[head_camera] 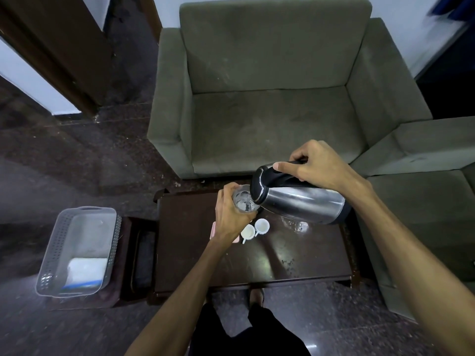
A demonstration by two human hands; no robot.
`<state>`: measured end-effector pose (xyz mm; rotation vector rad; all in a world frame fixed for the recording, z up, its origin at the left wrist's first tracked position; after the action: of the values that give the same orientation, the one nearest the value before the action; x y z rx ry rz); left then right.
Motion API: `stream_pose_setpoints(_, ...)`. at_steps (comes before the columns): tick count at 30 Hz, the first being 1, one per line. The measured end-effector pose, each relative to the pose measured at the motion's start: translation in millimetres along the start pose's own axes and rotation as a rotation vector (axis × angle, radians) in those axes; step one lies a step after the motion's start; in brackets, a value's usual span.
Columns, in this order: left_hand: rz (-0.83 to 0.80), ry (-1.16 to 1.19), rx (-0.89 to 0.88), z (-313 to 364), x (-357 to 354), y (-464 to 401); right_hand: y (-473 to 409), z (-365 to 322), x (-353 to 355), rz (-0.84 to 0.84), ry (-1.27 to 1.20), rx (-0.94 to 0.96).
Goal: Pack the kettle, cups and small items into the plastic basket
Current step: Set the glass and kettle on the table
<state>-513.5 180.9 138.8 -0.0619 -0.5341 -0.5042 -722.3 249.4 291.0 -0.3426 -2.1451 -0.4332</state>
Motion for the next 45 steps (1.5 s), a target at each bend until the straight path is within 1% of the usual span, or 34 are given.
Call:
stream_pose_setpoints(13, 0.026, 0.021, -0.011, -11.1, 1.4, -2.5, -5.7, -12.1, -4.4, -0.013, 0.056, -0.003)
stream_pose_setpoints(19, 0.032, 0.026, -0.007, -22.0, -1.9, -3.3, -9.7, -12.9, -10.0, -0.018, 0.067, 0.041)
stream_pose_setpoints(27, 0.045, 0.023, -0.032, -32.5, -3.4, -5.2, -15.5, -7.9, -20.3, -0.031, 0.077, 0.048)
stream_pose_setpoints(39, 0.040, 0.017, -0.051, -45.6, -6.7, -12.4, -26.1, -10.1, -30.8, -0.040, 0.104, 0.050)
stream_pose_setpoints(45, 0.029, 0.022, -0.029, -52.6, -11.6, -19.2, -31.9, -4.9, -34.6, -0.038, 0.102, 0.048)
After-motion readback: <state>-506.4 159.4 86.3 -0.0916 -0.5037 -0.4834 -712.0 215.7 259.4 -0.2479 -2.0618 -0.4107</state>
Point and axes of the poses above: each hand's wrist, its own y-axis away from the middle knuckle, its own x-axis out of the back of the hand, z = x × y, the point moved 4 cm from there along -y, towards the middle knuckle, and after that the axes turned 2 degrees about y, right-handed, at the moved point
